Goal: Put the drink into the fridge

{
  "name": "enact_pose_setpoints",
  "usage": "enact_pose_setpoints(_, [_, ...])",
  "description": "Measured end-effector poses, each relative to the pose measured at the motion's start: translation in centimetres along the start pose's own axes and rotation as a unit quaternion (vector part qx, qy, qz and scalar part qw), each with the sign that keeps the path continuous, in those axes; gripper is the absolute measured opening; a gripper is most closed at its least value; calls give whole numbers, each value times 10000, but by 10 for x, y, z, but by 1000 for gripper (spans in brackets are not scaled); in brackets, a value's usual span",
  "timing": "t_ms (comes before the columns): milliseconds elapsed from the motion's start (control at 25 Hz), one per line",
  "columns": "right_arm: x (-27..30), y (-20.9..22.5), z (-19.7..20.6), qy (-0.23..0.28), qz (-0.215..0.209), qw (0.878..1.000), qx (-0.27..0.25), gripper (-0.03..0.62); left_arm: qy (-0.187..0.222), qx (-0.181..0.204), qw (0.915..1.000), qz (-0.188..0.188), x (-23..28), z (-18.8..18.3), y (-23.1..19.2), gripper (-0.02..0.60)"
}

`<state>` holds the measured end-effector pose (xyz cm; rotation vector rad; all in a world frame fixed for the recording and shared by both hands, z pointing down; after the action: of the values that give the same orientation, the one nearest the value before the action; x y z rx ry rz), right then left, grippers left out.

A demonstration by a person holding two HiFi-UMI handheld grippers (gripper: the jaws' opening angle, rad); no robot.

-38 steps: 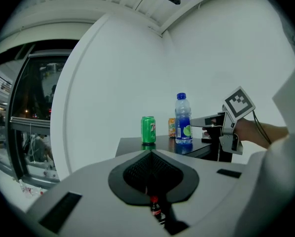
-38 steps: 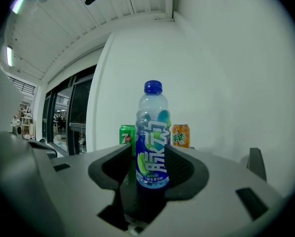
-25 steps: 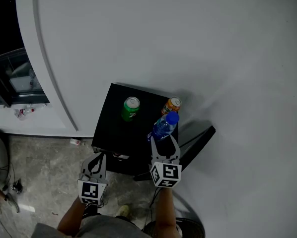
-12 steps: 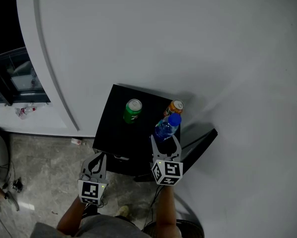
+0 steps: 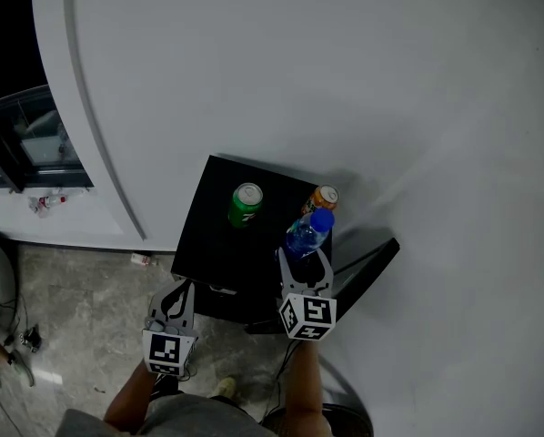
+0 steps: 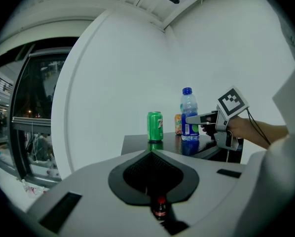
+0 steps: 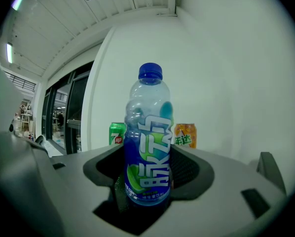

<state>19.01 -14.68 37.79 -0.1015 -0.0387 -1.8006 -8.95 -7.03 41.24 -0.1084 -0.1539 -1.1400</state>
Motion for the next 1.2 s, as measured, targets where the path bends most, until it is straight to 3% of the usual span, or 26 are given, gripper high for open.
enact_pose_setpoints(560, [-23, 5, -19, 217, 155, 9996, 106, 293, 97, 25, 9999, 5, -13, -7, -1, 5])
enact_pose_setpoints(1200, [-111, -11, -21, 324, 307, 9990, 5, 293, 201, 158, 9977, 625, -33, -9, 35, 5])
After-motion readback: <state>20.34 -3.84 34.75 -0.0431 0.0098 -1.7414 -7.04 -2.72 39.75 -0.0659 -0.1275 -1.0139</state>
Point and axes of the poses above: the fingertips, and each gripper's own axes: x forward along the fingers, y to its right, z out of its underside, the point moved 9 cm from there along -x, backward along the fingers, and after that the axes turned 1 degree about -x, right-handed, at the moved point
